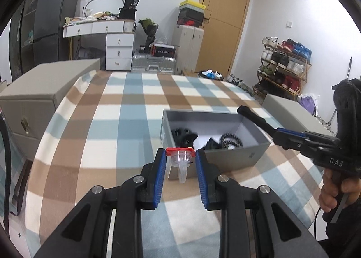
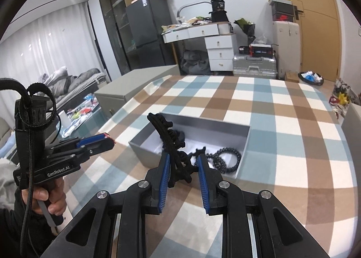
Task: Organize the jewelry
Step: 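Carry the bottle and the hair clip over the gray box, then lower both items into the gray box and open both grippers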
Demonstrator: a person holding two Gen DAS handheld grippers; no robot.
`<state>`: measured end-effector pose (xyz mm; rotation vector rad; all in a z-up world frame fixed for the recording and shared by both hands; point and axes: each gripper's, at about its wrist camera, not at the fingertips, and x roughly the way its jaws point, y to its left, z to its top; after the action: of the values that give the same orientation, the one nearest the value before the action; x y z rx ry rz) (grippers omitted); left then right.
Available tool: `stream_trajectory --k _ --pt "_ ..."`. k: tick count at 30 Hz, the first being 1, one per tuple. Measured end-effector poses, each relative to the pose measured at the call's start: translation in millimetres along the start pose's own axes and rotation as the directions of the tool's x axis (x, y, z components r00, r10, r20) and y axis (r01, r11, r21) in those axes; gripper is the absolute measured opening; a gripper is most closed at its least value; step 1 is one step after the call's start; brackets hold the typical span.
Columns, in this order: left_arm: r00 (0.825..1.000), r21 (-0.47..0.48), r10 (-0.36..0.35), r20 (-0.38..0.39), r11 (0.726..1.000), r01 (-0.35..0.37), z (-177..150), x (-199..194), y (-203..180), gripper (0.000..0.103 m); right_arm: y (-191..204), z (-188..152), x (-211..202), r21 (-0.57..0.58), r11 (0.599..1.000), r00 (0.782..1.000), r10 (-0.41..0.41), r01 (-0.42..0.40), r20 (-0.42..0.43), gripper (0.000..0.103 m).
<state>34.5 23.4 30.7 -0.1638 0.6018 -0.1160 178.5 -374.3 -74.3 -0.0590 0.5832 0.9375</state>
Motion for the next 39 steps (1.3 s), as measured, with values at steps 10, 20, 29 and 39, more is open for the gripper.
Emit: stream_trajectory --k 10,20,29,39 --pt "0.999 0.057 -0.012 0.046 0.998 0.010 30 14 -19 0.021 -12 30 1 0.041 0.999 0.998 0.003 -0.006 0.055 0.024" --pt "0.999 0.093 -0.020 0.049 0.996 0.015 40 30 -23 0.021 -24 25 22 0.079 0.997 0.999 0.013 -0.015 0.034 0.024" --pt "1.000 0.089 -0.004 0.012 0.996 0.003 35 39 -21 0.021 -38 19 34 0.112 0.994 1.000 -0.008 0.007 0.009 0.024" --pt "1.000 0.104 0.020 -0.007 0.994 -0.019 31 46 -24 0.021 -40 15 42 0.121 0.993 1.000 -0.003 0.005 -0.015 0.024"
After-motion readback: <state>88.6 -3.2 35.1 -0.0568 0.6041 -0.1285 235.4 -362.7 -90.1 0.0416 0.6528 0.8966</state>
